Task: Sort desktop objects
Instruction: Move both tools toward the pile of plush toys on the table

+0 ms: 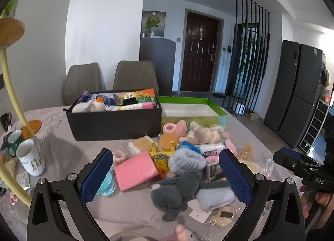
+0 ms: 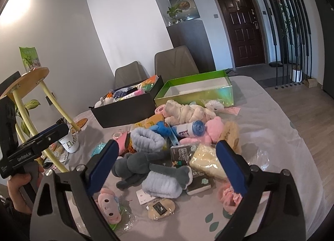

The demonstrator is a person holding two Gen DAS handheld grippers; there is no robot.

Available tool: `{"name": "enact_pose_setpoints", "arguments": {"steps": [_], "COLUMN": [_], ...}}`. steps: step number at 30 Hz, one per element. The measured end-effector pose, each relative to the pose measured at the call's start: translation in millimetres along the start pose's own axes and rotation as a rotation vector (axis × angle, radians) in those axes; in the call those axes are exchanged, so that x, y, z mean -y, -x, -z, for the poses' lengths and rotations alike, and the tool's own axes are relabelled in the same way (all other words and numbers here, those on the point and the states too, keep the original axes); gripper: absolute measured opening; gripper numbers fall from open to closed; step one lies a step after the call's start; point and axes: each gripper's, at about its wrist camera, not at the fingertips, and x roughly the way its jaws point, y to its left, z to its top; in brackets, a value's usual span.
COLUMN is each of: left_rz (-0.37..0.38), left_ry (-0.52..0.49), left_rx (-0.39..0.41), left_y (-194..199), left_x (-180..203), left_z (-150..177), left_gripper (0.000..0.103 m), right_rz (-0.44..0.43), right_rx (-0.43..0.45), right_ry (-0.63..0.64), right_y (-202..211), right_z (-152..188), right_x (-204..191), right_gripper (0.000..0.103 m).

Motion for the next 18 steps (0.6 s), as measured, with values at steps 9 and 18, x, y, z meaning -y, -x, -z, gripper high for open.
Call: {"name": "enact_pose_setpoints", "arguments": {"steps": [9, 18], "left_rz": [0.015, 0.049], "left_ry": [-0.03, -0.054], "left_rx": [0.006, -0.004], "left_y": [-14.9, -35.6], "left_x": [19.9, 38.8], "left_z": [-23.1, -42.4], "left_gripper": [0.102, 0.098], "right_rz": [-0.017, -0.027], "right_rx": [-0.001, -0.002], "right_ry": [-0.01, -0.01], "right_y": [-2.8, -5.5], "right_z": [-17.3, -34.1], "right_x": [18.0, 34.6], "right_gripper": [0.088, 0.087]}}
